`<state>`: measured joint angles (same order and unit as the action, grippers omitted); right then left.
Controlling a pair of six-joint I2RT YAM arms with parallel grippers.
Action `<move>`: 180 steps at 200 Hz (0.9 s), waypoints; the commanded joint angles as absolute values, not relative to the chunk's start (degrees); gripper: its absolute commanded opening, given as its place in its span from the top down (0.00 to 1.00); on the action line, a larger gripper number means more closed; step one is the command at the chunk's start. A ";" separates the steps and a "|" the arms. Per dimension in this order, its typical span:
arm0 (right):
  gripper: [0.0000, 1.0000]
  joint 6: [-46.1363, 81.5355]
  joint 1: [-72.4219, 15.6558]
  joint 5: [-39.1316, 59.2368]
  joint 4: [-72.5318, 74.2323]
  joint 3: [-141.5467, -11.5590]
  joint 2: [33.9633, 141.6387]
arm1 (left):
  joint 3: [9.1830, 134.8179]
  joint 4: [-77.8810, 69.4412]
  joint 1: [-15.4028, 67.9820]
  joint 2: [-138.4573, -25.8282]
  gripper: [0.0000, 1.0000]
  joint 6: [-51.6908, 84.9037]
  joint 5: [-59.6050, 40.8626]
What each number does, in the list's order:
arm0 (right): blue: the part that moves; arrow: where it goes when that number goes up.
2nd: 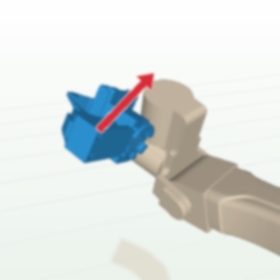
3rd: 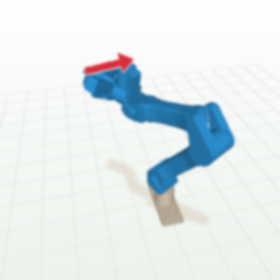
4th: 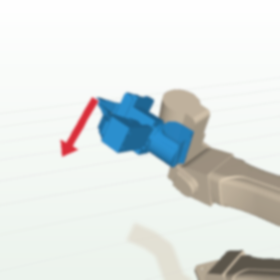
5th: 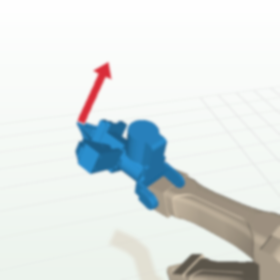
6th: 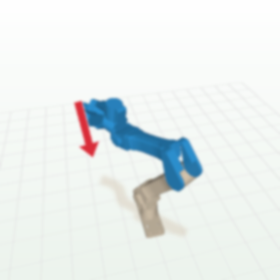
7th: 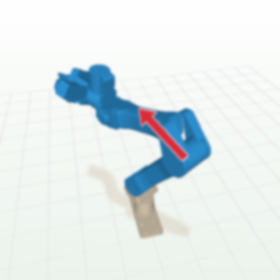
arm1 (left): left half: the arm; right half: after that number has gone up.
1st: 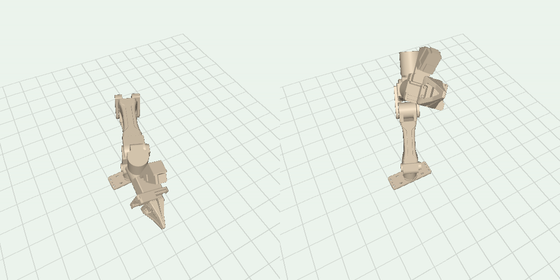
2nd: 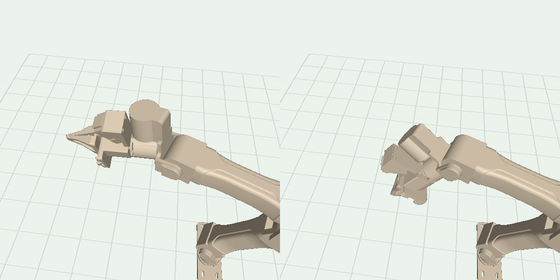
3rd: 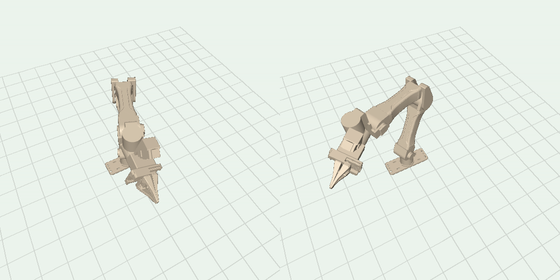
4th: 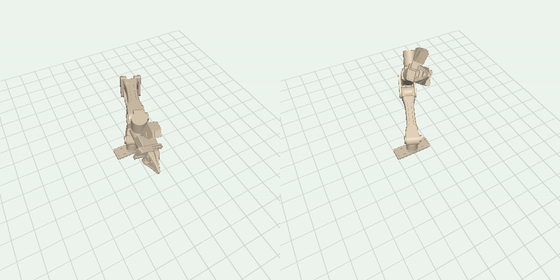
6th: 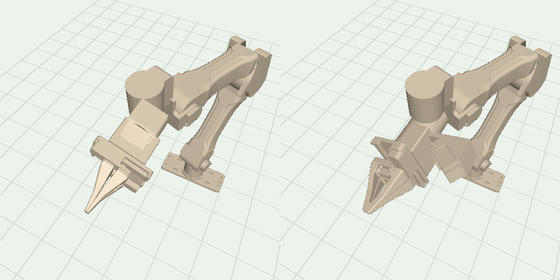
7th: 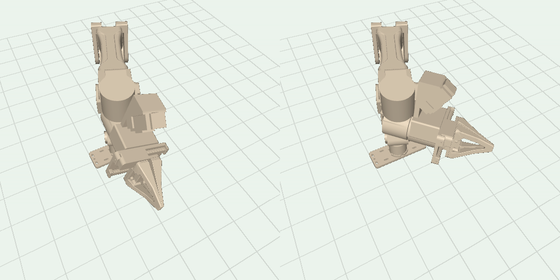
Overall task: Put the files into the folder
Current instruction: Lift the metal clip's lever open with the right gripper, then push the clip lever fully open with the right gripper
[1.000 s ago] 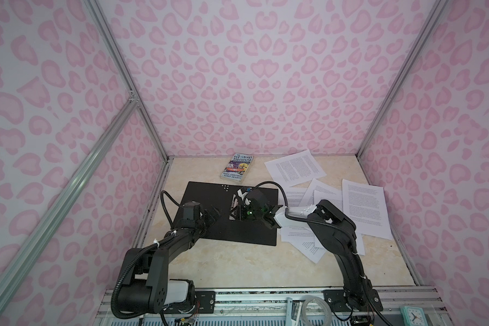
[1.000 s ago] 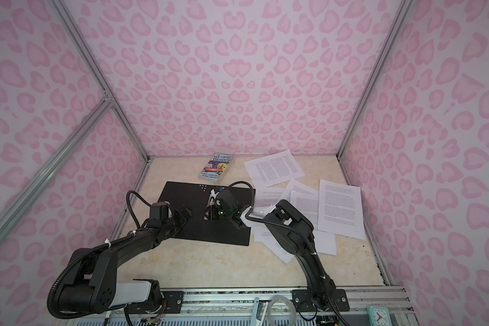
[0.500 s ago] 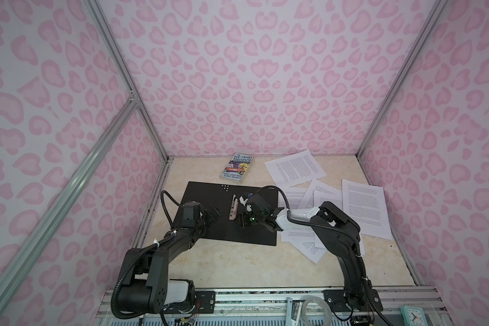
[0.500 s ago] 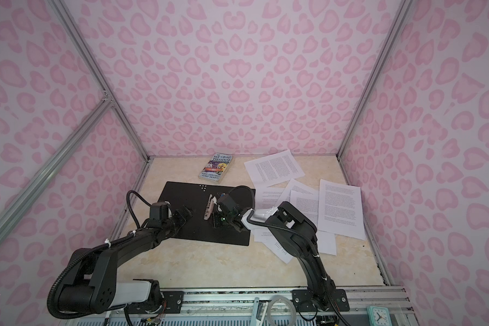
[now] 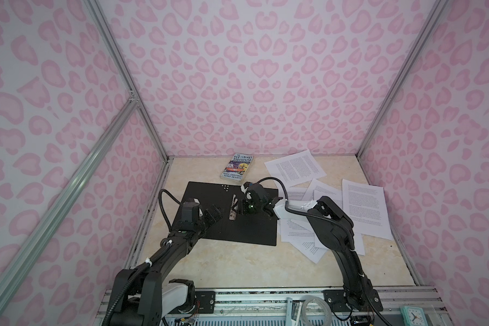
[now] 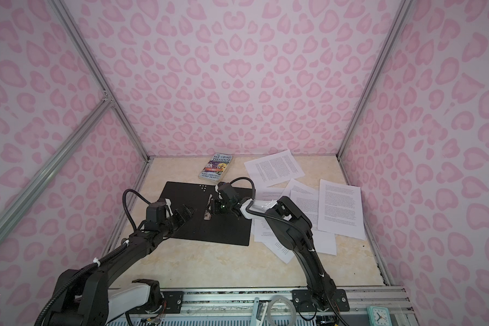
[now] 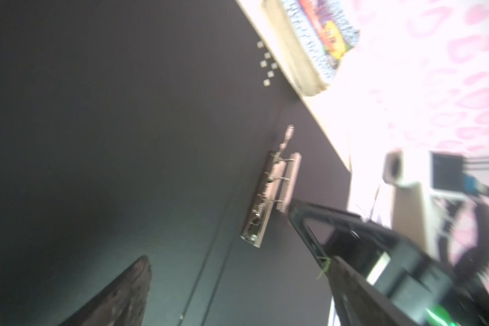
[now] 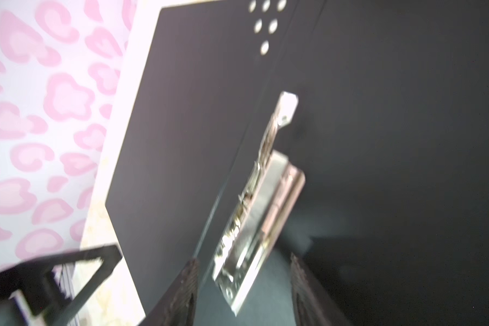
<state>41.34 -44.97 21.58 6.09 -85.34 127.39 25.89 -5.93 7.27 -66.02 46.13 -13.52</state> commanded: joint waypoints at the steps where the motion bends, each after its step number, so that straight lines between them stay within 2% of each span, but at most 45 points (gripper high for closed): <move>1: 0.48 42.84 -45.07 22.71 5.07 -88.96 129.56 | 25.29 -6.24 7.70 -62.73 0.02 44.27 -12.32; 35: 0.59 43.19 -45.16 22.99 1.48 -94.04 132.90 | 25.21 -5.45 7.97 -60.56 0.02 43.86 -11.56; 93: 0.60 46.23 -45.08 20.89 2.56 -91.86 132.38 | 25.22 -5.36 7.94 -60.47 0.02 43.94 -11.89; 144: 0.59 40.90 -46.21 14.40 -2.57 -91.51 129.70 | 25.21 -5.36 8.00 -60.82 0.02 44.06 -12.00; 180: 0.58 41.28 -46.08 16.45 -1.96 -92.33 130.96 | 25.21 -5.44 7.99 -60.82 0.02 44.12 -12.04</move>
